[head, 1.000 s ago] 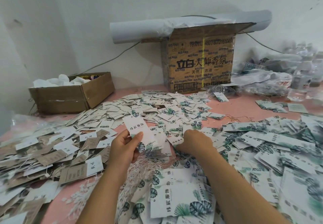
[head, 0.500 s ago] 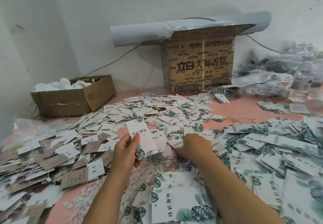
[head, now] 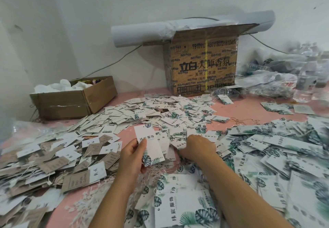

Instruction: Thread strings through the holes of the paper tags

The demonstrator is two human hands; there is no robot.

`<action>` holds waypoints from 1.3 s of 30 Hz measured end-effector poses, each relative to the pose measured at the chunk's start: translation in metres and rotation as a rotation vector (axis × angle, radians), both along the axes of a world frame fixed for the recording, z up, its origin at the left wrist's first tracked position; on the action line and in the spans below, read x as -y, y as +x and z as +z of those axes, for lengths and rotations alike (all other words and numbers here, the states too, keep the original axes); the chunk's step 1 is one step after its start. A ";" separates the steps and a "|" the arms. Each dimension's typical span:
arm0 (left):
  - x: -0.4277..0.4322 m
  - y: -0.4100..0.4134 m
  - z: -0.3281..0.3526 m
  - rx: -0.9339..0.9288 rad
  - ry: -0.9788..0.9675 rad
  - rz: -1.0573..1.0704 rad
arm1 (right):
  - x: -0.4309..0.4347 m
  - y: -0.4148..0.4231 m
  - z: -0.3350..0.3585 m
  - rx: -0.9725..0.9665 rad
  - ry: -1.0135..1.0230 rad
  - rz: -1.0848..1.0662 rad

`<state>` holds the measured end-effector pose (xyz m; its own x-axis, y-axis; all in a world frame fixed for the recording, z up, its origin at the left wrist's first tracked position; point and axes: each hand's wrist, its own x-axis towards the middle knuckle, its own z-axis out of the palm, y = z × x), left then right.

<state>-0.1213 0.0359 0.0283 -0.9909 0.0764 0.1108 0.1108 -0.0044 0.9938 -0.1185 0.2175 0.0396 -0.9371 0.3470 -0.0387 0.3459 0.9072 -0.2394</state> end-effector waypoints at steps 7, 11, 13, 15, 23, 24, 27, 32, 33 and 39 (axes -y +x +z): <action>-0.004 0.009 -0.002 -0.048 0.054 0.009 | 0.005 0.000 0.007 -0.130 0.046 -0.042; -0.001 0.010 0.001 -0.042 0.016 -0.010 | 0.008 0.007 0.010 -0.125 0.092 -0.001; -0.001 0.010 0.003 -0.068 -0.055 -0.018 | 0.010 0.011 0.019 -0.145 0.073 0.032; -0.001 0.009 0.010 -0.090 -0.083 -0.026 | 0.015 0.015 0.038 -0.223 0.043 0.096; -0.010 0.015 0.031 -0.054 0.105 -0.085 | 0.065 0.040 0.076 -0.316 0.185 0.433; -0.011 0.016 0.031 -0.048 0.120 -0.098 | 0.068 0.042 0.074 -0.317 0.203 0.443; -0.009 0.021 0.028 -0.026 0.149 -0.089 | 0.073 0.049 0.067 -0.308 0.248 0.473; -0.003 0.025 0.020 -0.022 0.170 0.039 | 0.075 0.060 0.059 -0.262 0.263 0.582; -0.002 0.027 0.017 -0.029 0.148 0.071 | 0.075 0.062 0.059 -0.243 0.255 0.615; 0.005 0.030 0.001 -0.066 0.077 0.148 | 0.070 0.058 0.056 -0.112 0.015 0.726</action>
<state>-0.0914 0.0307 0.0293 -0.9810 -0.0815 0.1759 0.1810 -0.0593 0.9817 -0.0607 0.1471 0.0960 -0.9291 -0.3631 0.0710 -0.3695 0.9018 -0.2242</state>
